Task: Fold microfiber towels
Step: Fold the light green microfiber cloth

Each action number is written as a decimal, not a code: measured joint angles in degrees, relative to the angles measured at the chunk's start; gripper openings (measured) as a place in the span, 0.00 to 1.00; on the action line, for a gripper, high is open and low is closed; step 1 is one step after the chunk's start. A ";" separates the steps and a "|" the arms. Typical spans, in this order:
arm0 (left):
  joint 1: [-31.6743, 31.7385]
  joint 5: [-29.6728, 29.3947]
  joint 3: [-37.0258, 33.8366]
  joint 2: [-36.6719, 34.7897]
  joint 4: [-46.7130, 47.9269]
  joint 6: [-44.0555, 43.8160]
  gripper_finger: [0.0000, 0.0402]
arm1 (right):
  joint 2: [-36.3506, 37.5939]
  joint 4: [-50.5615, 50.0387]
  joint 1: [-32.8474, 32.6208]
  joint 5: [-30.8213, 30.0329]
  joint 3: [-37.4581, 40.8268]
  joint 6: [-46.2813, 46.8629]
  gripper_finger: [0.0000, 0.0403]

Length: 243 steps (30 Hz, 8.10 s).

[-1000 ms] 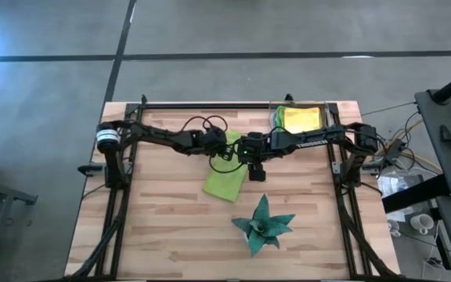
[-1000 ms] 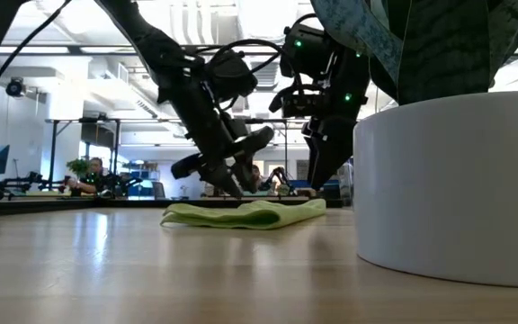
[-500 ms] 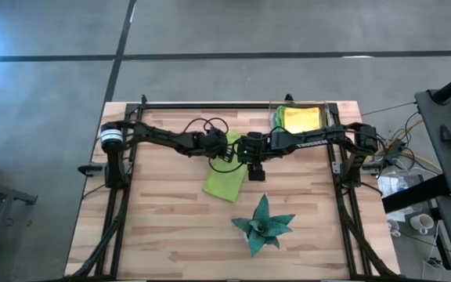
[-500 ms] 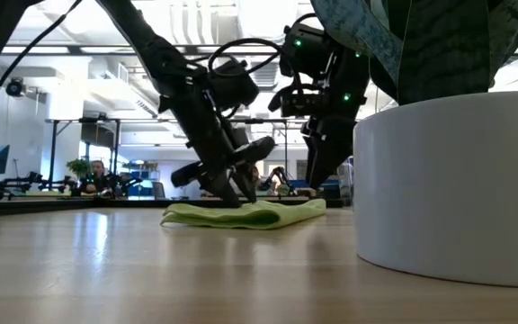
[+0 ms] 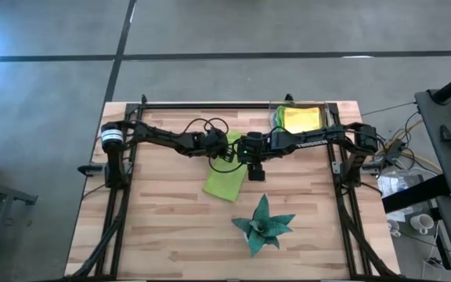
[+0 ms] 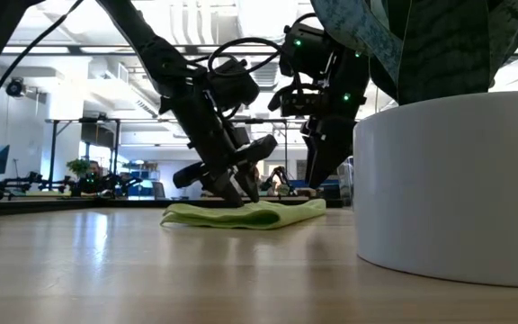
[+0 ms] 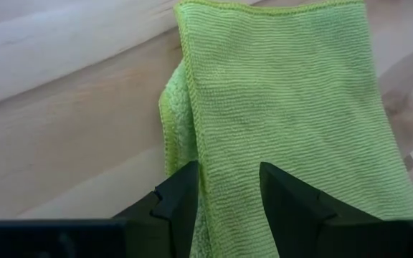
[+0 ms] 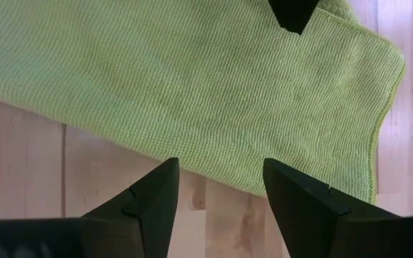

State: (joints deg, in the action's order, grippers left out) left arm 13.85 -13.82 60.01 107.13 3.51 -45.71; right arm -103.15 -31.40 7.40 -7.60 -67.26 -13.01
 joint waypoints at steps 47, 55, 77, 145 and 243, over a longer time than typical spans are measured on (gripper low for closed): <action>-0.04 0.11 -0.42 0.52 -1.64 1.62 0.17 | 0.00 -0.11 0.00 0.00 0.02 0.62 0.50; -0.04 0.00 -0.26 0.68 -1.99 2.62 0.11 | 0.00 -0.30 0.02 0.00 0.02 0.62 0.50; -0.70 -4.71 -1.43 -3.64 4.95 -0.02 0.00 | 0.00 -2.23 -0.02 0.02 0.07 1.63 0.50; -0.92 -12.44 -5.23 -13.16 30.78 3.99 0.34 | -15.40 22.63 -3.15 10.55 -2.95 10.31 0.43; -30.19 13.74 -24.14 -21.79 -9.04 27.55 0.01 | -4.09 8.93 -14.56 10.64 -3.26 5.27 0.03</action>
State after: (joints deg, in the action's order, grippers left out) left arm -16.34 -0.09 35.87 85.34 -5.53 -18.17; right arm -107.24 -22.47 -7.16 3.05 -70.52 -7.73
